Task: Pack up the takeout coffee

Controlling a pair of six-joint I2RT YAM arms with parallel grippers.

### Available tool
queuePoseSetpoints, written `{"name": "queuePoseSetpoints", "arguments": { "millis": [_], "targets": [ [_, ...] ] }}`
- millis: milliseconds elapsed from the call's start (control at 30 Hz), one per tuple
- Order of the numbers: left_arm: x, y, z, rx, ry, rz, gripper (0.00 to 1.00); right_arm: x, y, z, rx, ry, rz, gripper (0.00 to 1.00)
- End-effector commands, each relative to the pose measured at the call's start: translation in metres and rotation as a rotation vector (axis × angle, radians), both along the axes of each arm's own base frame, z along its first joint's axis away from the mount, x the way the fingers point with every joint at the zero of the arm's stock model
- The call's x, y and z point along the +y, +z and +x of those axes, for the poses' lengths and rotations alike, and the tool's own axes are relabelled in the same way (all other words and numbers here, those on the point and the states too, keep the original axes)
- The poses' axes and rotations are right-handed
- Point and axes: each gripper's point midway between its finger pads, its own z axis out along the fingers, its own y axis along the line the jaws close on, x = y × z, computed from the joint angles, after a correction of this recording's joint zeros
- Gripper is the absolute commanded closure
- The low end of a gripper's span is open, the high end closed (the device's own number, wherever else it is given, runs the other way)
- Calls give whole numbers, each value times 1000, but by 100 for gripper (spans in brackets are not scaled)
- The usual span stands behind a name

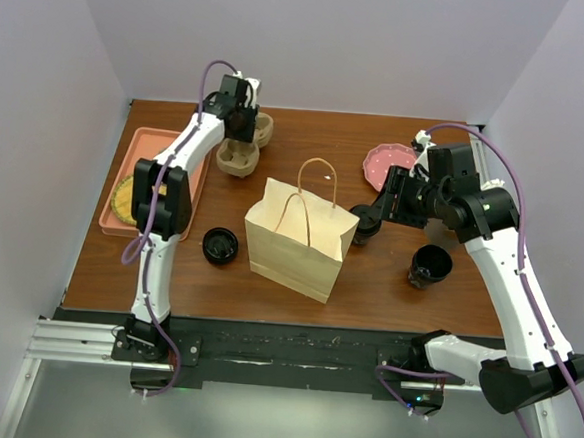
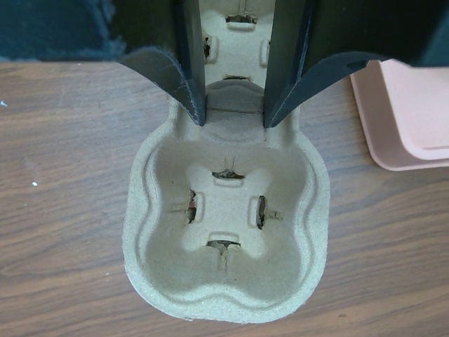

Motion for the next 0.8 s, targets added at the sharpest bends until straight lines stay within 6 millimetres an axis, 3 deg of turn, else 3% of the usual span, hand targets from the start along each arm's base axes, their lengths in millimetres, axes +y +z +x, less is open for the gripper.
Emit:
{"name": "queuePoseSetpoints", "arguments": {
  "millis": [0,67,167,233,300,500,600,767],
  "targets": [
    [0,25,9,-60,-3,-36,71,6,18,2,-57,16,40,45],
    [0,26,9,-63,-3,-37,71,5,19,2,-58,13,42,45],
    [-4,24,10,-59,-21,-48,56,5,20,3,-60,14,41,45],
    [-4,19,9,-44,-26,-44,66,5,21,3,-60,14,41,45],
    [-4,19,9,-43,-28,-41,84,6,21,3,-60,16,41,45],
    [-3,23,11,-54,-27,-36,83,6,21,3,-57,16,40,45],
    [-4,39,14,-88,-27,-42,80,6,21,4,-57,15,39,45],
    [1,95,18,-196,19,-70,80,7,21,7,-60,22,40,45]
  ]
}}
